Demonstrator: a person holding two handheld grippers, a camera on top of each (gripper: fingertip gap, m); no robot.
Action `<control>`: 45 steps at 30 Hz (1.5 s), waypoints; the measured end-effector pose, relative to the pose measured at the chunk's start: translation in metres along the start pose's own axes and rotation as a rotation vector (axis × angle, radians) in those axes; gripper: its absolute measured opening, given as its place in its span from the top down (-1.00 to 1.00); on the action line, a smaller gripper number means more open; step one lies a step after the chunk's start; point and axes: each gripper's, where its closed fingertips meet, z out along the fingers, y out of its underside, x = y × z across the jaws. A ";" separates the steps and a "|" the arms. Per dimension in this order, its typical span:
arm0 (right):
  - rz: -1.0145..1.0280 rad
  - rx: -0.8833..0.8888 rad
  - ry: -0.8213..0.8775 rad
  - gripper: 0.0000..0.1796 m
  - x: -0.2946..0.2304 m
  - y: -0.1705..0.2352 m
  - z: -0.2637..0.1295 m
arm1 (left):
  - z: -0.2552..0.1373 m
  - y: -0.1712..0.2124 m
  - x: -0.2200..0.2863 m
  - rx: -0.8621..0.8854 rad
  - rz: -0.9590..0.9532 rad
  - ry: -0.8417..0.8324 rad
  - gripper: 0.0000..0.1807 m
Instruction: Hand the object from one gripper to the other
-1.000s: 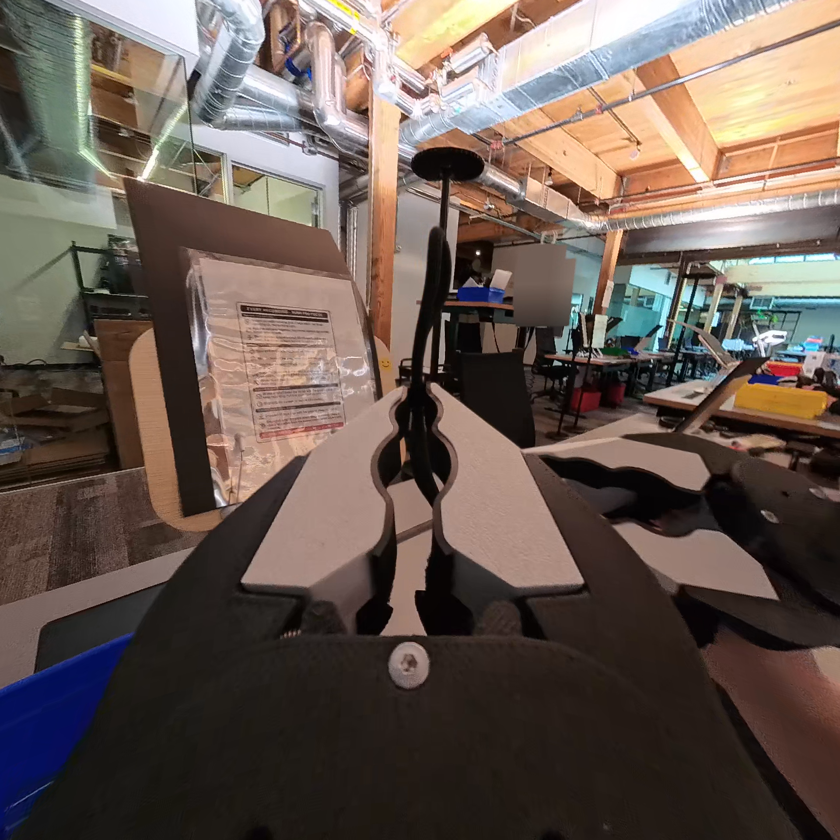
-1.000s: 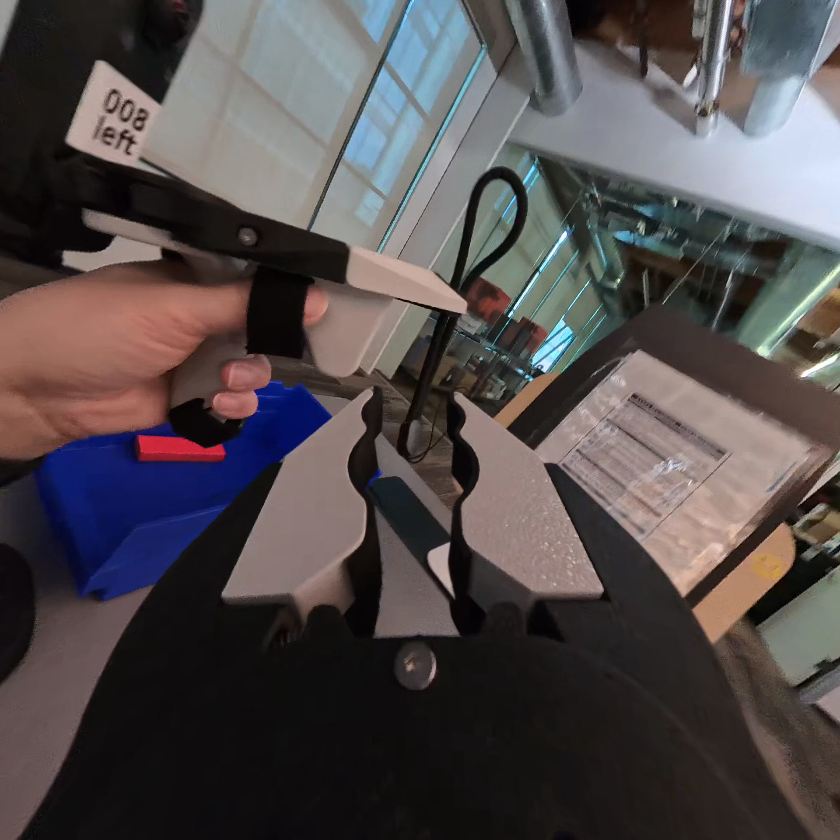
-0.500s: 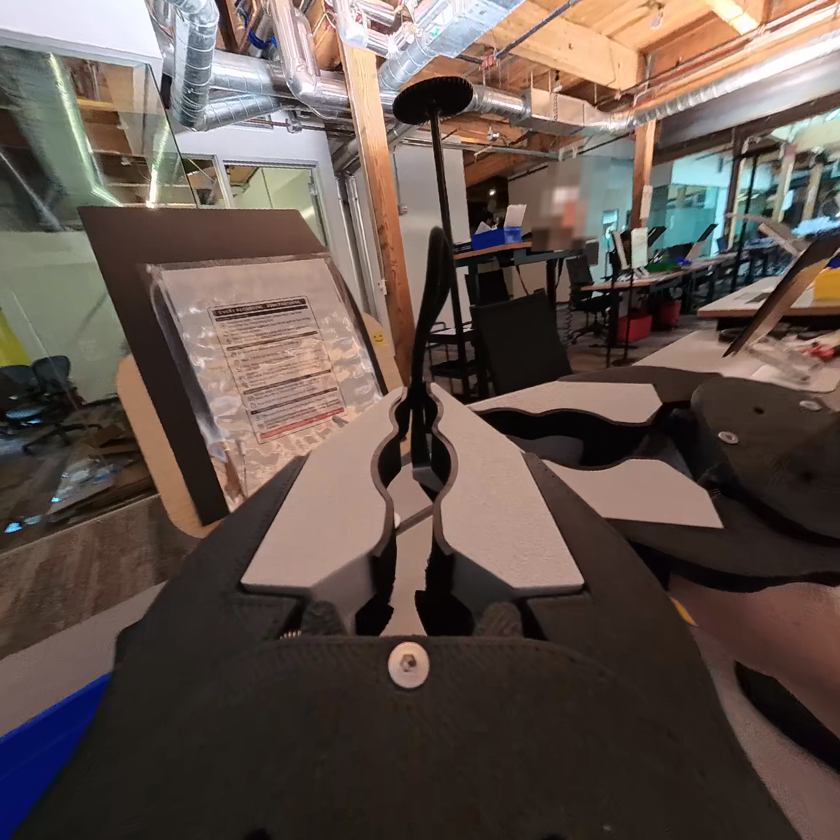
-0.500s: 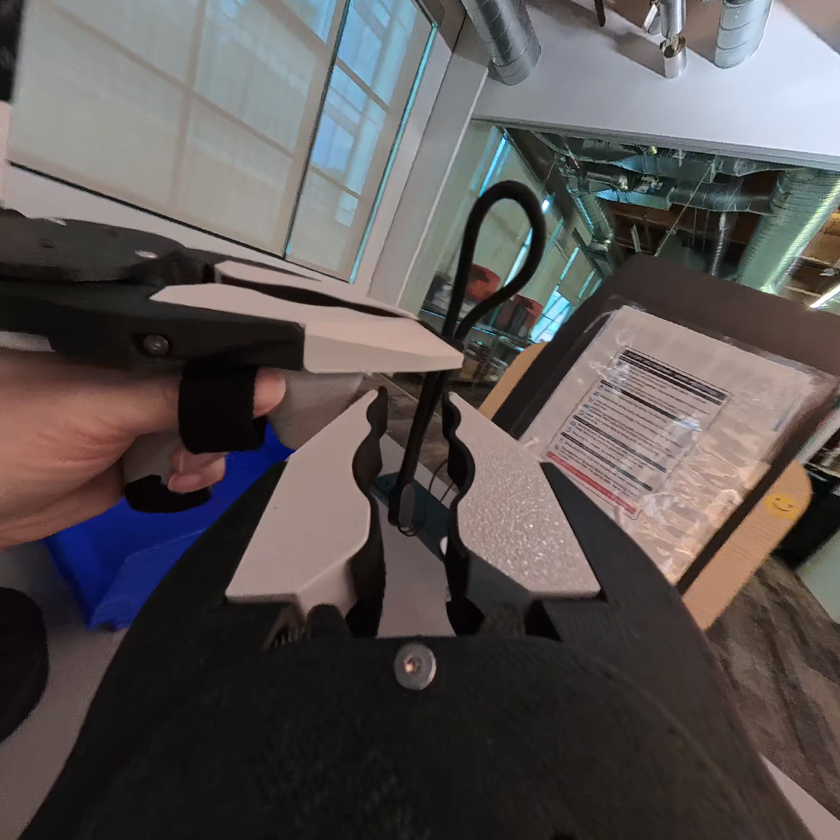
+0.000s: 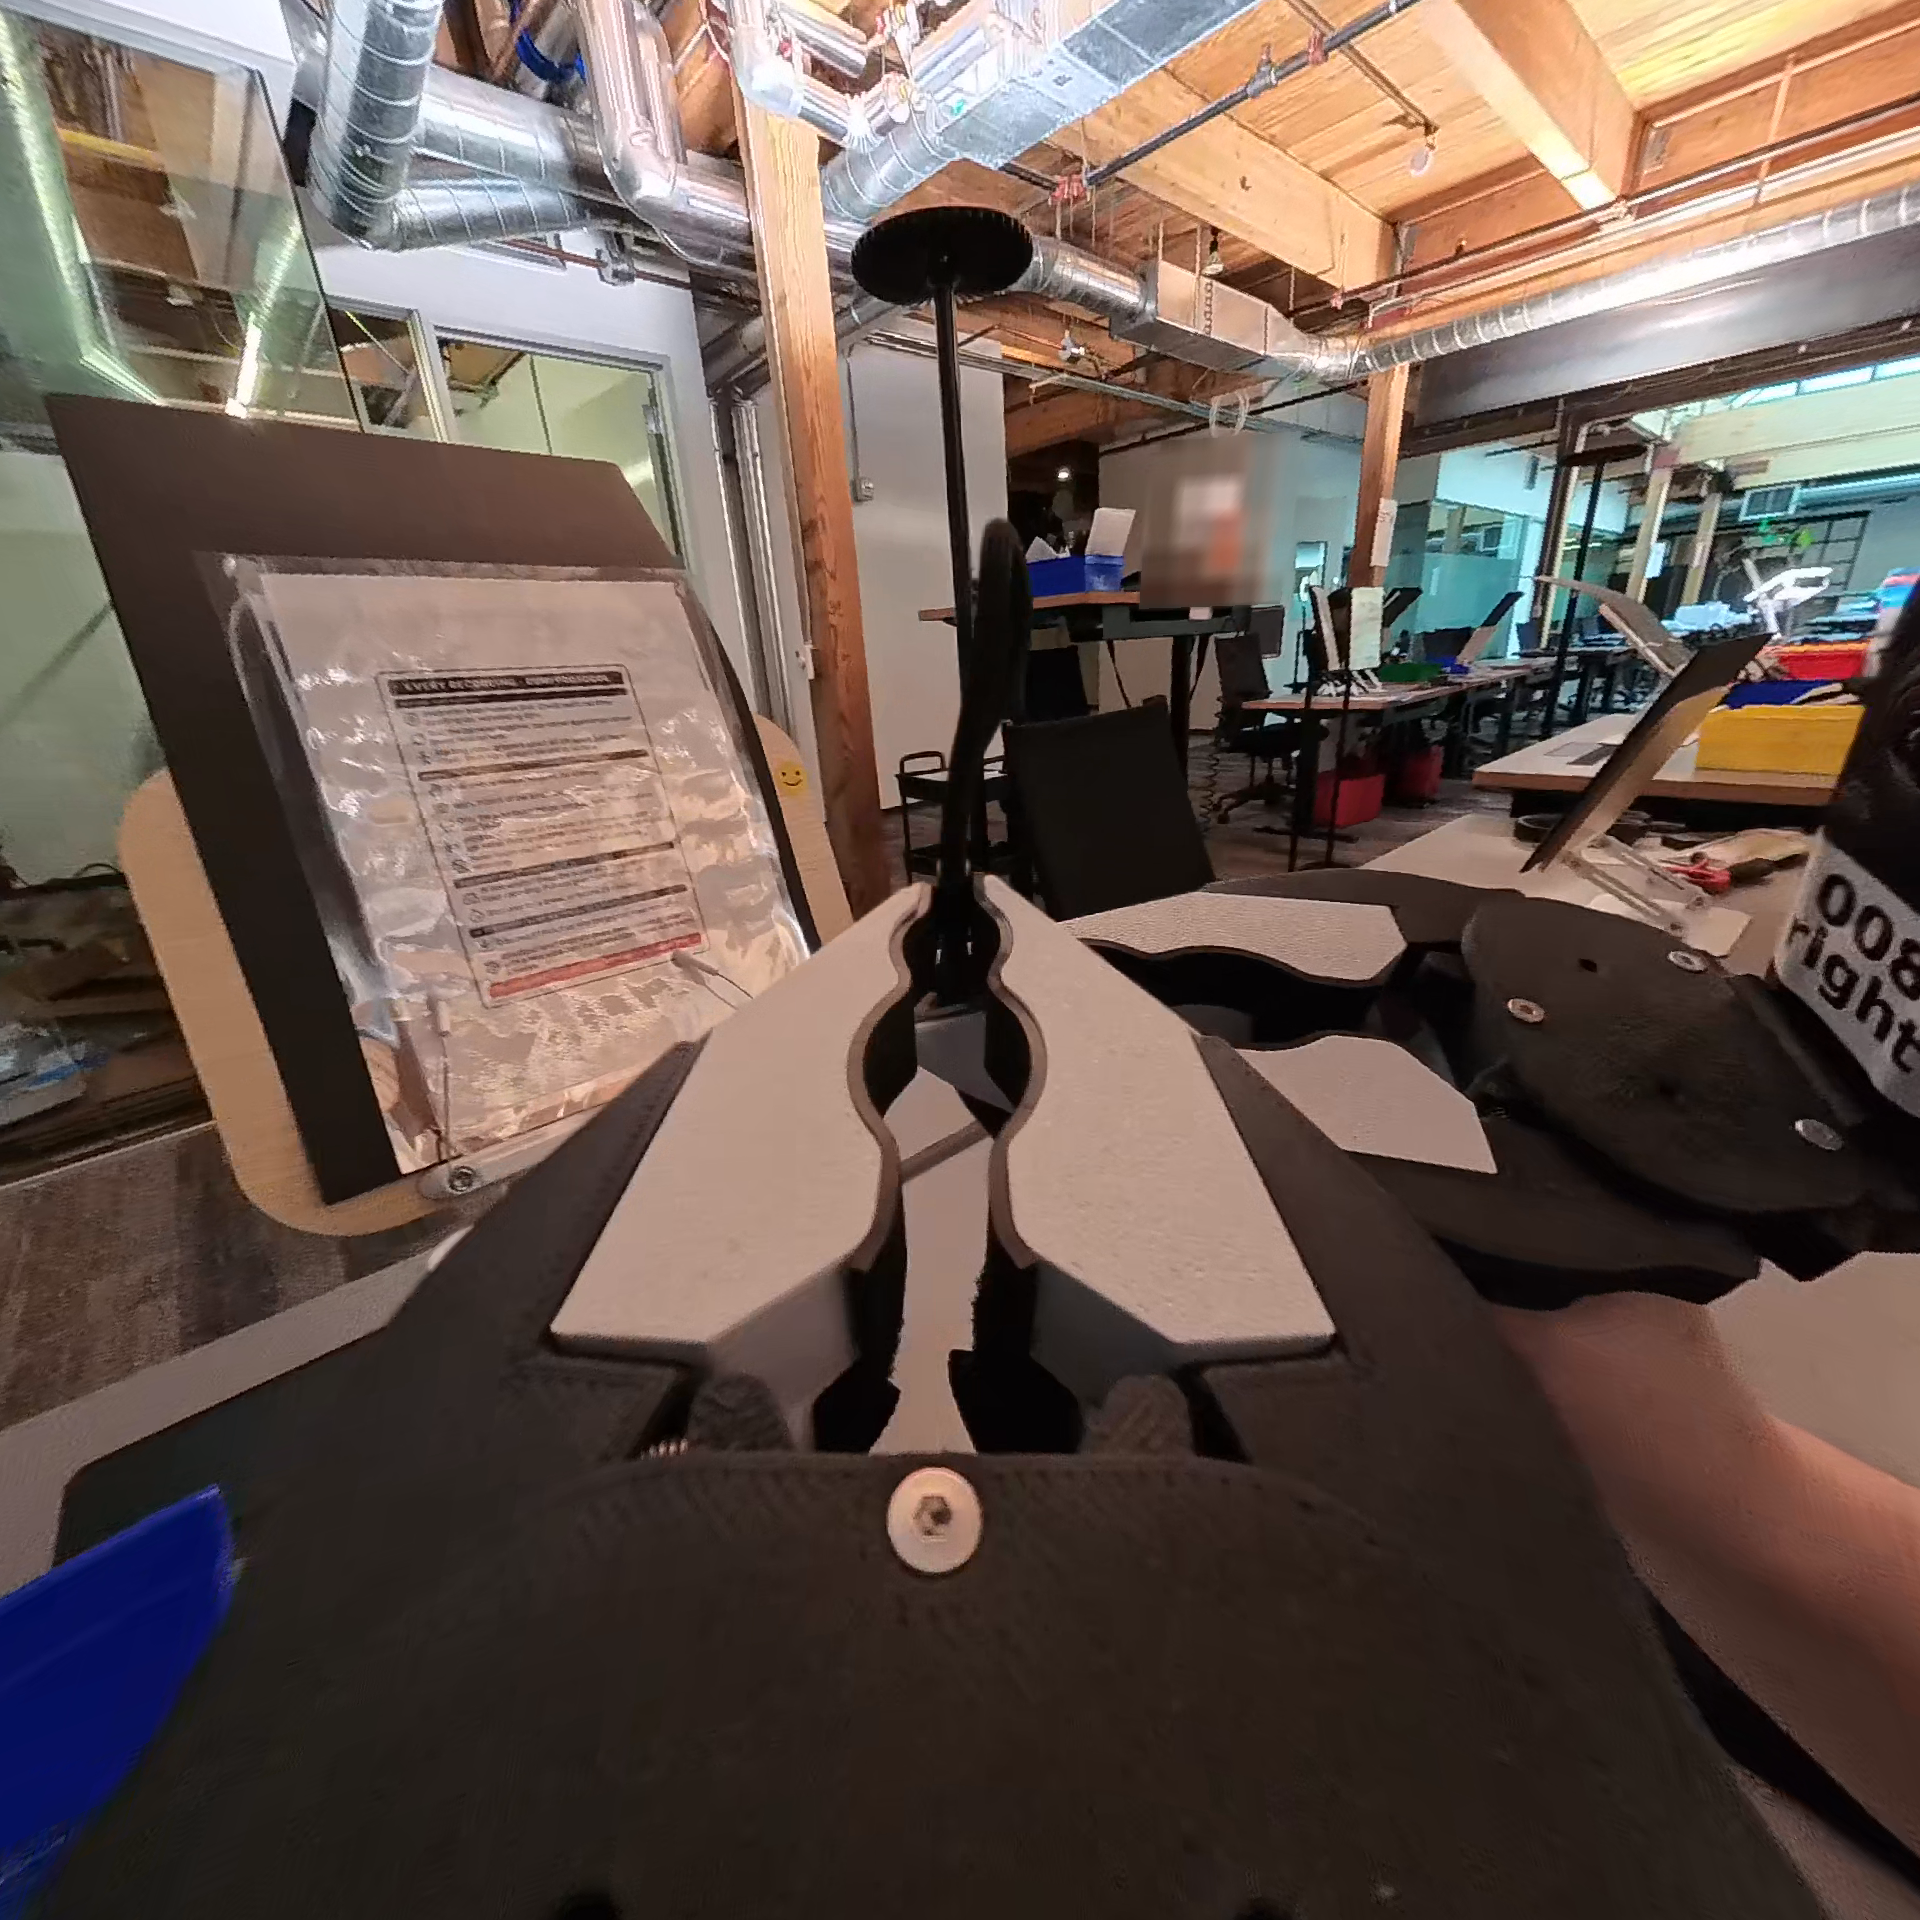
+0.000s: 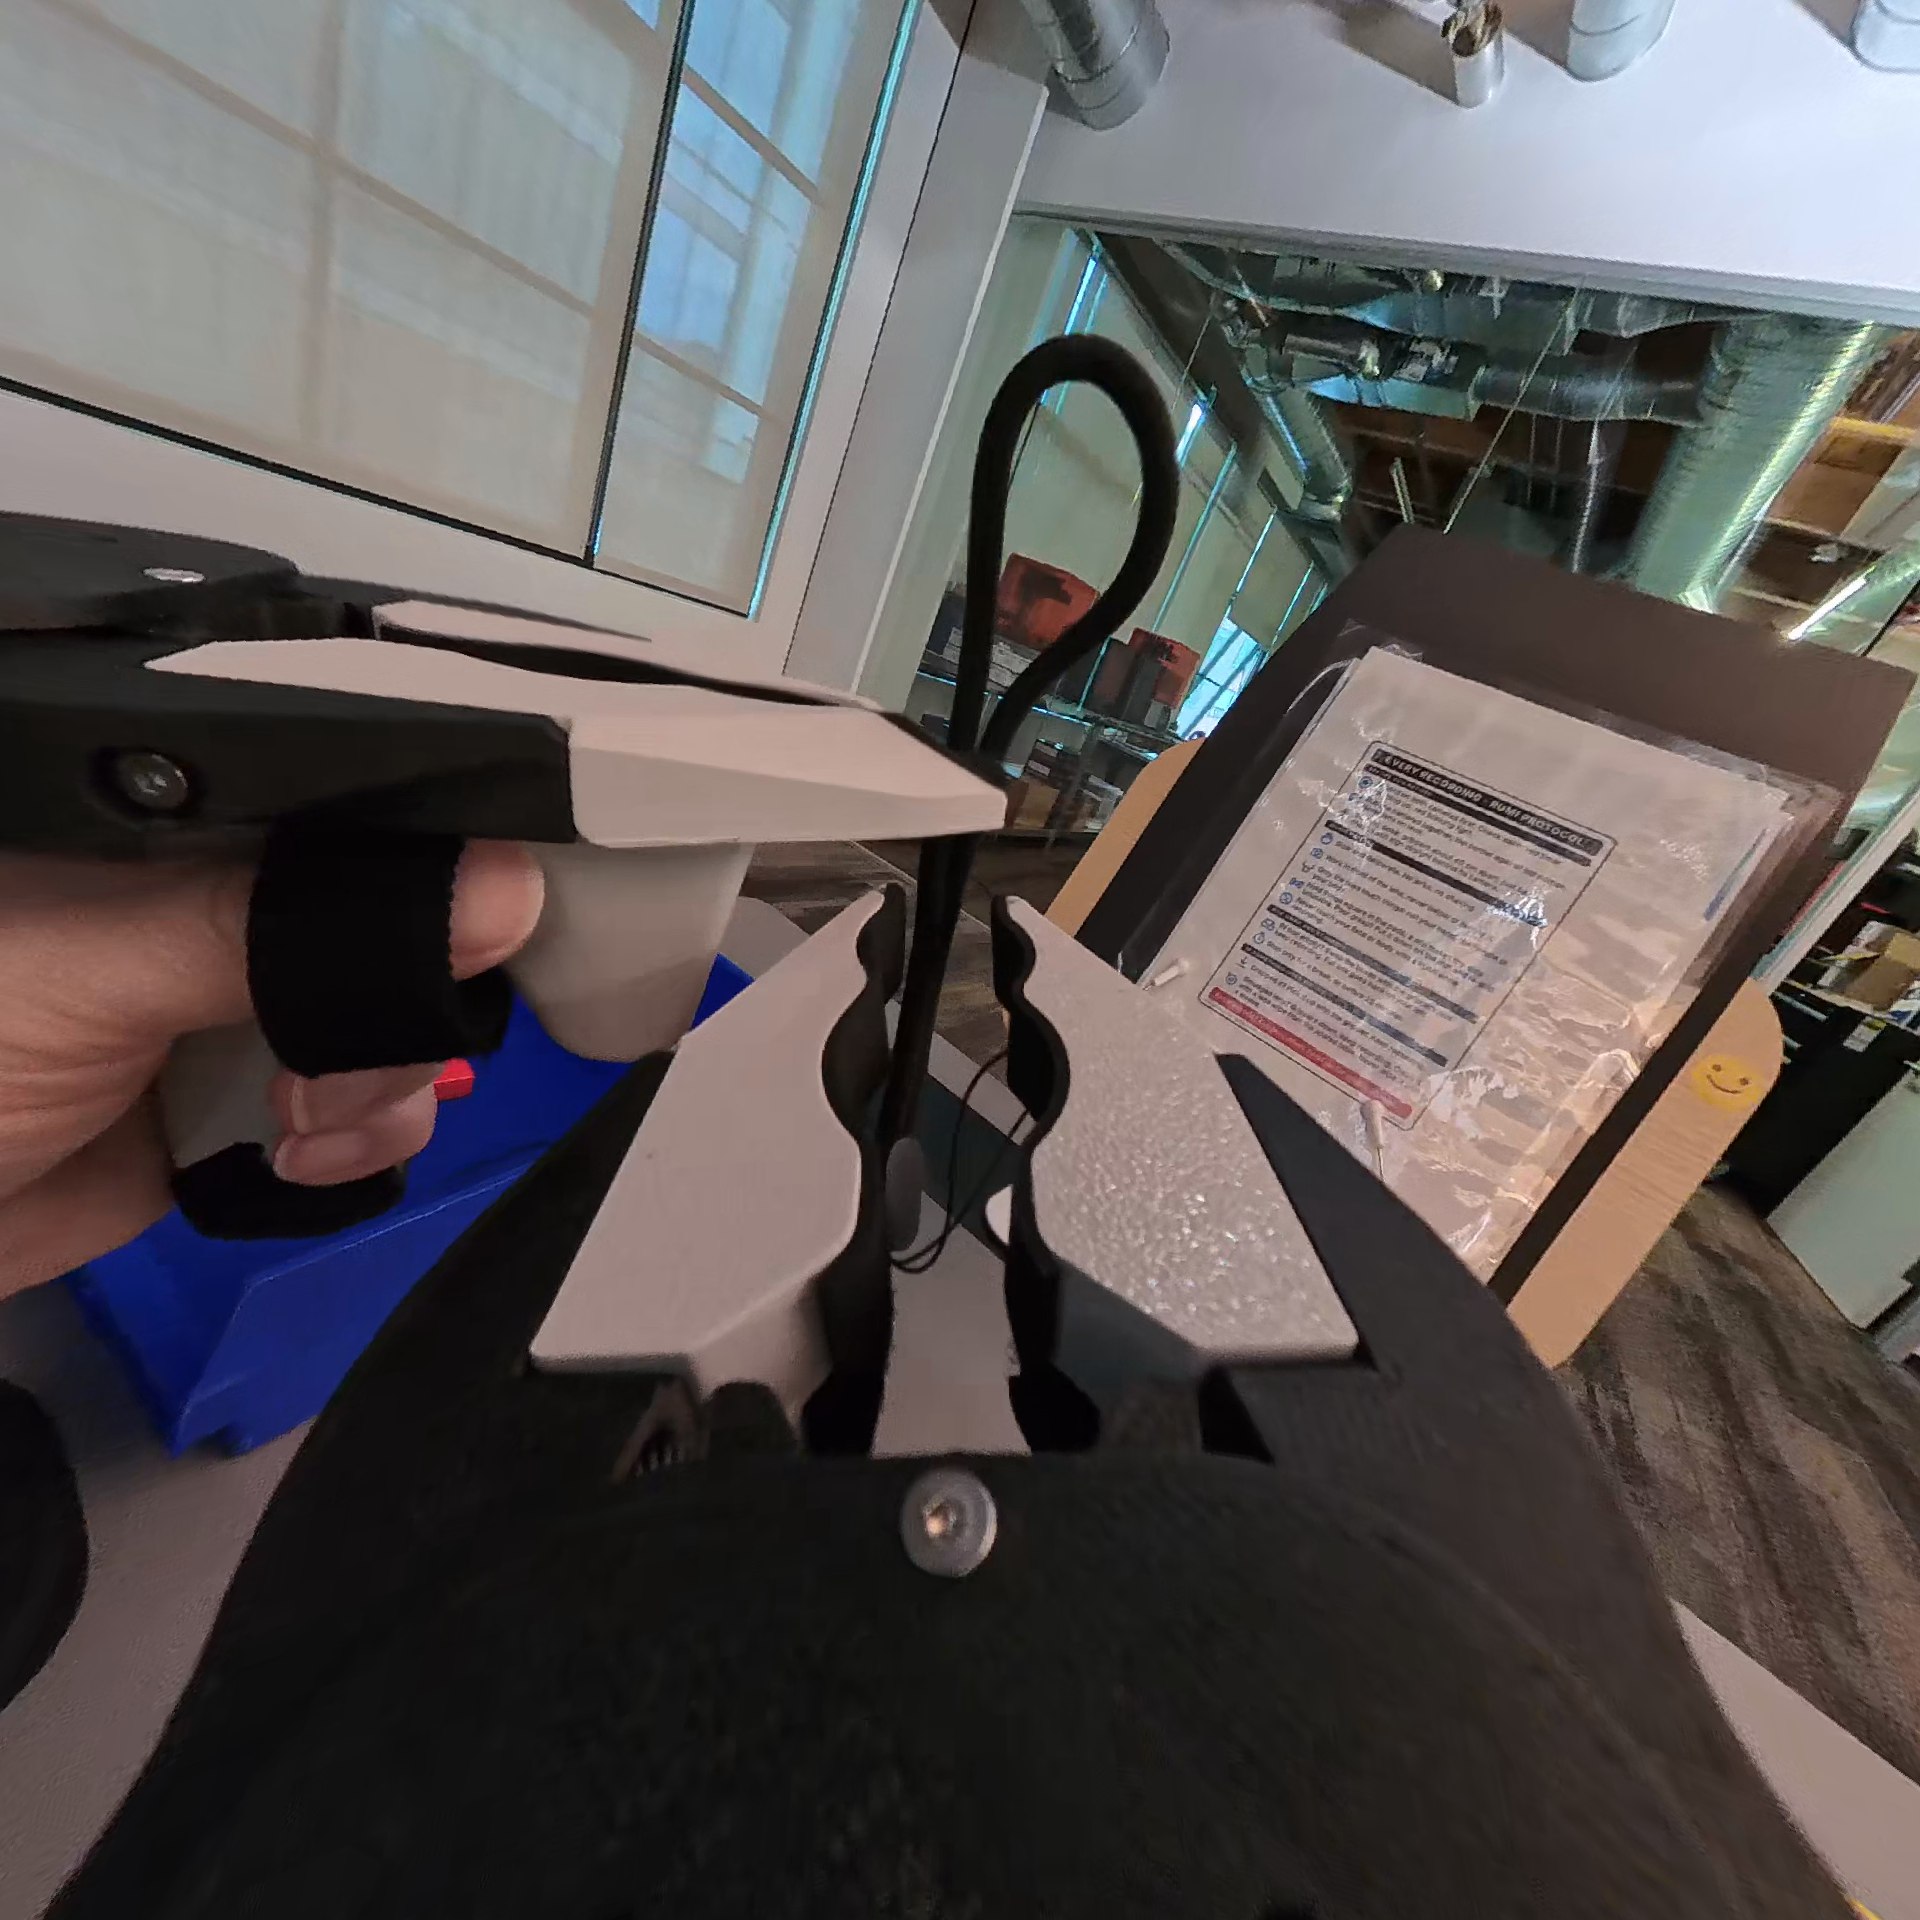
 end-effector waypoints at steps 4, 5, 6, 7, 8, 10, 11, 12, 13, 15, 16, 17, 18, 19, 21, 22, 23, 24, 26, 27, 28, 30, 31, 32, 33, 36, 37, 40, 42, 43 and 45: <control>0.008 0.001 -0.024 0.97 0.000 0.000 -0.001 | 0.000 -0.001 0.003 0.010 -0.021 0.018 0.95; 0.025 0.000 -0.035 0.97 0.001 0.000 -0.002 | 0.000 -0.003 0.003 0.019 -0.025 0.020 0.78; 0.056 -0.002 -0.052 0.97 0.003 0.000 -0.002 | 0.000 -0.006 0.003 0.026 -0.033 0.024 0.60; 0.104 0.005 -0.075 0.97 0.007 0.000 -0.003 | 0.000 -0.008 0.003 0.025 -0.048 0.032 0.43; 0.172 0.024 -0.111 0.98 0.011 -0.002 -0.005 | -0.001 -0.010 0.003 0.023 -0.068 0.048 0.26; 0.345 0.117 -0.234 0.98 0.018 -0.013 -0.013 | -0.005 -0.018 0.007 0.042 -0.113 0.116 0.28; 0.448 0.178 -0.305 0.98 0.025 -0.020 -0.018 | -0.008 -0.020 0.009 0.049 -0.135 0.147 0.32; 0.562 0.239 -0.383 0.98 0.032 -0.026 -0.025 | -0.009 -0.022 0.010 0.047 -0.153 0.177 0.35; 0.683 0.292 -0.469 0.98 0.040 -0.030 -0.031 | -0.010 -0.021 0.013 0.035 -0.163 0.213 0.39; 0.910 0.357 -0.655 0.99 0.051 -0.032 -0.042 | -0.010 -0.014 0.020 -0.019 -0.177 0.291 0.43; 1.002 0.371 -0.765 0.99 0.053 -0.032 -0.047 | -0.009 -0.008 0.023 -0.054 -0.189 0.321 0.43; 1.074 0.375 -0.870 0.99 0.052 -0.031 -0.052 | -0.008 -0.002 0.026 -0.088 -0.201 0.351 0.45; 1.123 0.375 -0.947 1.00 0.052 -0.029 -0.055 | -0.007 0.004 0.031 -0.115 -0.214 0.382 0.47; 1.147 0.379 -0.994 0.99 0.051 -0.027 -0.056 | -0.006 0.007 0.034 -0.131 -0.228 0.406 0.49; 1.142 0.374 -1.016 0.99 0.046 -0.023 -0.054 | -0.004 0.013 0.041 -0.144 -0.245 0.438 0.53; 1.128 0.365 -1.025 0.99 0.042 -0.022 -0.054 | -0.002 0.015 0.044 -0.152 -0.247 0.449 0.54; 1.111 0.356 -1.043 0.99 0.037 -0.023 -0.055 | -0.001 0.018 0.047 -0.162 -0.243 0.457 0.57; 1.096 0.354 -1.059 0.99 0.032 -0.025 -0.056 | 0.000 0.022 0.049 -0.172 -0.232 0.463 0.58; 1.071 0.356 -1.070 0.99 0.026 -0.030 -0.058 | 0.002 0.027 0.054 -0.188 -0.204 0.468 0.62; 1.059 0.349 -1.071 0.99 0.023 -0.031 -0.058 | 0.003 0.029 0.056 -0.189 -0.190 0.471 0.64; 1.041 0.338 -1.067 0.99 0.020 -0.032 -0.058 | 0.004 0.029 0.057 -0.188 -0.180 0.472 0.65; 0.988 0.317 -1.048 0.99 0.014 -0.031 -0.057 | 0.004 0.029 0.059 -0.182 -0.168 0.469 0.70; 0.964 0.311 -1.042 1.00 0.012 -0.030 -0.056 | 0.004 0.029 0.059 -0.176 -0.159 0.468 0.72; 0.948 0.306 -1.037 0.98 0.010 -0.030 -0.056 | 0.004 0.028 0.059 -0.169 -0.147 0.461 0.74; 0.936 0.301 -1.029 0.99 0.009 -0.030 -0.056 | 0.004 0.028 0.058 -0.165 -0.133 0.453 0.80; 0.891 0.307 -1.013 0.99 0.007 -0.031 -0.056 | 0.001 0.029 0.062 -0.173 -0.104 0.480 0.97; 0.876 0.306 -1.006 0.99 0.007 -0.031 -0.056 | 0.000 0.029 0.064 -0.176 -0.101 0.489 0.98; 0.834 0.295 -0.938 0.89 0.009 -0.031 -0.052 | 0.001 0.027 0.057 -0.167 -0.061 0.451 0.98; 0.785 0.295 -0.845 0.63 0.018 -0.030 -0.048 | 0.000 0.020 0.047 -0.138 -0.045 0.403 0.99; 0.742 0.306 -0.794 0.60 0.023 -0.031 -0.048 | -0.002 0.016 0.039 -0.121 -0.053 0.378 0.99; 0.609 0.315 -0.648 0.52 0.036 -0.030 -0.046 | -0.006 0.005 0.019 -0.081 -0.094 0.319 0.99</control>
